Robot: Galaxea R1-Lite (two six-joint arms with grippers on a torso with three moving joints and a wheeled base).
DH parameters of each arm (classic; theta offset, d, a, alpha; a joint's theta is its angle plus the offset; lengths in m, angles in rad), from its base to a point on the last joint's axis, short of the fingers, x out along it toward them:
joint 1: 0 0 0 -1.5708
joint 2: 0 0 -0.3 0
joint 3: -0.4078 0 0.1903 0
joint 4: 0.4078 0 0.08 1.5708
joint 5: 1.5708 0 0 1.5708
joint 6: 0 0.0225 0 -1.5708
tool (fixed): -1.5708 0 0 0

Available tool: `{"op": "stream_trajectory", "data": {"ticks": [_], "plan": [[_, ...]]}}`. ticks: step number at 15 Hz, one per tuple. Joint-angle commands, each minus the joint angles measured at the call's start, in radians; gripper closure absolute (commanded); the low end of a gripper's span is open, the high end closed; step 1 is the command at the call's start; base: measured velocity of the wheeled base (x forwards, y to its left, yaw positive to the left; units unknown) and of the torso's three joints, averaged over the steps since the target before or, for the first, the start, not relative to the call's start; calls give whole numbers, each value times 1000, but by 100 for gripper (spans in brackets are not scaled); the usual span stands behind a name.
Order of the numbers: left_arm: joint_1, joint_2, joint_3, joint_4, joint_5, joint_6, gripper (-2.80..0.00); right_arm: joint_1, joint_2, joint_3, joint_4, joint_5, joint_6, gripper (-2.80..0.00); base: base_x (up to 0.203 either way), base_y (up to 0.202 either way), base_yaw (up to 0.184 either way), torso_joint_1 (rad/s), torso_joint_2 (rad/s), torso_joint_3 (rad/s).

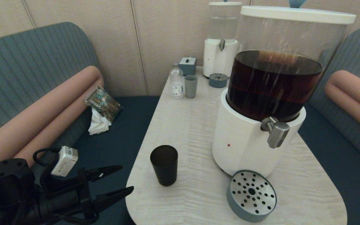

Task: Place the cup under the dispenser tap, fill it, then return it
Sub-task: Pick up the cup

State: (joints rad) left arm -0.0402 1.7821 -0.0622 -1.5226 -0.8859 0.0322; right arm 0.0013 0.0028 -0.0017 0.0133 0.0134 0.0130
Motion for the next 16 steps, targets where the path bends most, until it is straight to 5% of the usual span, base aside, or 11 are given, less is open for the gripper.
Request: {"op": "stream_trajectory", "data": {"ticks": [1, 3, 9, 16], "plan": [[0, 93, -13, -7, -7, 61, -280, 0, -1, 0, -1, 0, 1, 0, 0, 0, 0, 0, 0, 0], [0, 164, -13, -7, -16, 163, -280, 0, 0, 0, -1, 0, 1, 0, 0, 0, 0, 0, 0, 0], [-15, 246, -118, -7, -39, 169, -280, 0, 0, 0, -1, 0, 1, 0, 0, 0, 0, 0, 0, 0], [-114, 290, -229, -7, -35, 163, -280, 0, 0, 0, -1, 0, -4, 0, 0, 0, 0, 0, 0, 0]]}}
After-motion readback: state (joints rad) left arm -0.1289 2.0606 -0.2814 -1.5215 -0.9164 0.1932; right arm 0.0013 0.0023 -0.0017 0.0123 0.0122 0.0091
